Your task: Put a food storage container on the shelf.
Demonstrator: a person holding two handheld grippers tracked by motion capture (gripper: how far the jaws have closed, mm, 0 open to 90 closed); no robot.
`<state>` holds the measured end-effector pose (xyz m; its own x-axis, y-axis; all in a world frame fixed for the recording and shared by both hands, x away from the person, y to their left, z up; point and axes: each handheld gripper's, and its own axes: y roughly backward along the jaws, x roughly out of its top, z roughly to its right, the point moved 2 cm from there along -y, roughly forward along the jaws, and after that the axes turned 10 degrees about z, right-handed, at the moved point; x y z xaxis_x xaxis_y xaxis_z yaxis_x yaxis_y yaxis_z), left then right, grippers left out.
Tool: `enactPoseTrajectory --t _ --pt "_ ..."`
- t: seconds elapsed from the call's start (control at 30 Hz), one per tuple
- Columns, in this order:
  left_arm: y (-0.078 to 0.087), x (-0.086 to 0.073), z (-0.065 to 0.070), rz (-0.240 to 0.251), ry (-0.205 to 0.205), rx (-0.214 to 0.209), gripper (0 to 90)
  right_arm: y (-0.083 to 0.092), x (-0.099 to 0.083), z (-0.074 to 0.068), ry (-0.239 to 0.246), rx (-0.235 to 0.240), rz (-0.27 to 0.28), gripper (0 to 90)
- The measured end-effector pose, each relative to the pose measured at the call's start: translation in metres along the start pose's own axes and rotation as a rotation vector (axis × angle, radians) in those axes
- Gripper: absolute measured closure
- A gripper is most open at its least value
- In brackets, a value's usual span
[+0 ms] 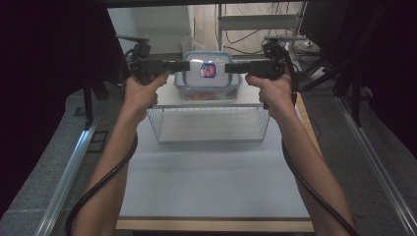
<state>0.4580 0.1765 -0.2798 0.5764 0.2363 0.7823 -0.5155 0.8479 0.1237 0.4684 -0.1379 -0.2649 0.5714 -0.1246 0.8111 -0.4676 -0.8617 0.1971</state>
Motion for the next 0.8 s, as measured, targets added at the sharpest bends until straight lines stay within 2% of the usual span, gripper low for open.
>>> enactPoseTrajectory --t 0.1,0.23,0.33,0.4,0.43,0.47,0.5,0.53,0.6,0.67,0.7,0.8 --pt "-0.006 0.0 -0.009 0.002 0.017 0.002 56.4 -0.005 0.004 0.01 -0.017 -0.007 -0.003 57.3" --pt "-0.009 0.002 -0.012 0.007 0.026 0.014 56.2 -0.01 0.009 0.019 -0.04 -0.002 0.005 57.2" --pt "-0.012 0.003 -0.011 -0.005 -0.015 0.076 54.0 -0.013 0.011 0.021 -0.037 -0.009 0.016 56.5" --pt "-0.015 0.003 -0.011 -0.009 -0.004 0.08 48.3 -0.016 0.011 0.022 -0.024 -0.031 0.021 54.8" --pt "-0.018 0.002 -0.011 -0.014 -0.011 0.102 46.0 -0.018 0.011 0.022 -0.018 -0.04 0.02 52.9" --pt "-0.018 0.002 -0.011 -0.014 -0.011 0.102 45.0 -0.021 0.011 0.022 -0.01 -0.063 0.016 49.9" --pt "-0.02 0.002 -0.011 -0.015 -0.015 0.123 45.0 -0.021 0.011 0.022 -0.01 -0.063 0.016 49.9" --pt "-0.02 0.002 -0.011 -0.016 -0.017 0.122 44.5 -0.023 0.011 0.024 0.015 -0.09 0.026 51.5" --pt "-0.02 0.001 -0.011 -0.012 -0.008 0.12 43.6 -0.025 0.013 0.026 0.02 -0.093 0.041 51.2" --pt "-0.021 0.0 -0.008 -0.002 -0.016 0.125 39.8 -0.025 0.014 0.025 0.051 -0.121 0.048 50.0" --pt "-0.02 0.0 -0.006 0.006 -0.022 0.128 38.3 -0.025 0.015 0.023 0.083 -0.139 0.056 49.6" --pt "-0.01 -0.002 0.002 0.029 -0.094 0.148 35.8 -0.013 0.014 0.011 0.183 -0.166 0.078 52.2"
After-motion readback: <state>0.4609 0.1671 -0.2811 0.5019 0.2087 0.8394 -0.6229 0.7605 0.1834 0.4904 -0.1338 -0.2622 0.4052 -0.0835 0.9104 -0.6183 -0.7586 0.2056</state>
